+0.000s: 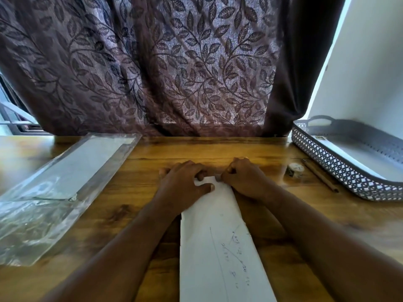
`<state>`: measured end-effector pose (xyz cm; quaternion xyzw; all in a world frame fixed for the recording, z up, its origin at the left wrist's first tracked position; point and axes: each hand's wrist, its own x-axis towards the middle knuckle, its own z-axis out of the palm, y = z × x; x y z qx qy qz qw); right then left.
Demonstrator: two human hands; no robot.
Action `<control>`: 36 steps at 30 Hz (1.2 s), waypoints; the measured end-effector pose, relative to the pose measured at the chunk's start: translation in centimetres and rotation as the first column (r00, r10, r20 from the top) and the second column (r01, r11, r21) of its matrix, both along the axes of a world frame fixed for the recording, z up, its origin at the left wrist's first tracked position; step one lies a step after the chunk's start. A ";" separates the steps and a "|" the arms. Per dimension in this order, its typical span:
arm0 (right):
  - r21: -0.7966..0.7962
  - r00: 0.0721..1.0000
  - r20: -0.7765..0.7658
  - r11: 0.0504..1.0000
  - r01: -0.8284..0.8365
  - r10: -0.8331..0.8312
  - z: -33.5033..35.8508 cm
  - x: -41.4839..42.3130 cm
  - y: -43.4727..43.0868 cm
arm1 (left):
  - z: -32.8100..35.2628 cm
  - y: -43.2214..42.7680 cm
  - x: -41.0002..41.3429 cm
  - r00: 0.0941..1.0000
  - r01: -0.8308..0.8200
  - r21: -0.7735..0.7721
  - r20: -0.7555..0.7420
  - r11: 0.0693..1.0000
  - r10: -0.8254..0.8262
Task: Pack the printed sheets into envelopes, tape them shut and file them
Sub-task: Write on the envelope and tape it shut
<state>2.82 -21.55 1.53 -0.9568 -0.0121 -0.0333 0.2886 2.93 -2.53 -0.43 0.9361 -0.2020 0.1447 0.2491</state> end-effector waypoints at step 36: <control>0.162 0.998 -0.004 0.985 0.058 -0.058 0.0 0.9 -1.4 | 0.3 -0.6 0.1 0.999 0.038 0.159 -0.027 0.986 -0.034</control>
